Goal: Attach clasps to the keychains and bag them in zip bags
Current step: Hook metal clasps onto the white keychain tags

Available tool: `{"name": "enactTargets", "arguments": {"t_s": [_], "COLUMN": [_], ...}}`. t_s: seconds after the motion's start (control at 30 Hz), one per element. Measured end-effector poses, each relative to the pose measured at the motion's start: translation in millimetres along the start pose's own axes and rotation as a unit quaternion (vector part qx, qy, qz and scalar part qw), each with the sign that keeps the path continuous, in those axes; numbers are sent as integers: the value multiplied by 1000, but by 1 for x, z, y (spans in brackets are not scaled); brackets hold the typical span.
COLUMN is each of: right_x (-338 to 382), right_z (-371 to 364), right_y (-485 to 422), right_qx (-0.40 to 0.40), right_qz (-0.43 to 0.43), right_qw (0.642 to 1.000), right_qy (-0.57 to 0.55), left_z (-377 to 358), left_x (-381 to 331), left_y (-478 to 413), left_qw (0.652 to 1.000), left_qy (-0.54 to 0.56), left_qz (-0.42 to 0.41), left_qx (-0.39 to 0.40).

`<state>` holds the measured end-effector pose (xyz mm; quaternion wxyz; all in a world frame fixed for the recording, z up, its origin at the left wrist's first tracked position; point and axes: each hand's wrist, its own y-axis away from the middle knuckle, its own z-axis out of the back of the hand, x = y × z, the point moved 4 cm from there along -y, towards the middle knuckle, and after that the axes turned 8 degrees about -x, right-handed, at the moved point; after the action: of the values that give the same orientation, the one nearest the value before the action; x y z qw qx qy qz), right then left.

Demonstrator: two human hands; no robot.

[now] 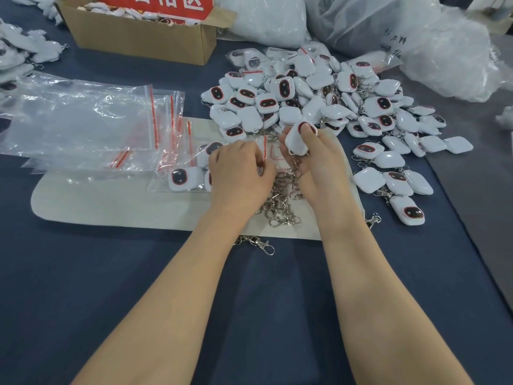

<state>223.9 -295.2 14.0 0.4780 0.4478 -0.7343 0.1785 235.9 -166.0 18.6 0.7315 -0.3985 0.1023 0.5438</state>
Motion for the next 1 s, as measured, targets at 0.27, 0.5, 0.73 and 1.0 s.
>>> {"name": "enactTargets", "arguments": {"t_s": [0.27,0.5,0.73,1.0], "right_x": [-3,-8,-5,-3], "right_z": [1,-3,-4,-6], "right_y": [-1,1,0,3], "right_qx": [25,41,39,107], "right_qz": [99,43,0,52], "right_qw": [978,985,997,983], "right_qy": [182,163,64,141], "left_z": [0,0,1,2], "left_x": [0,0,-1,-2], "left_y": [-1,0,0,0], "left_qw": [1000,1000,1000,1000], "left_qy": [-3,-1,-13,-12], "left_qz": [2,4,2,7], "left_qx": [1,4,10,12]}}
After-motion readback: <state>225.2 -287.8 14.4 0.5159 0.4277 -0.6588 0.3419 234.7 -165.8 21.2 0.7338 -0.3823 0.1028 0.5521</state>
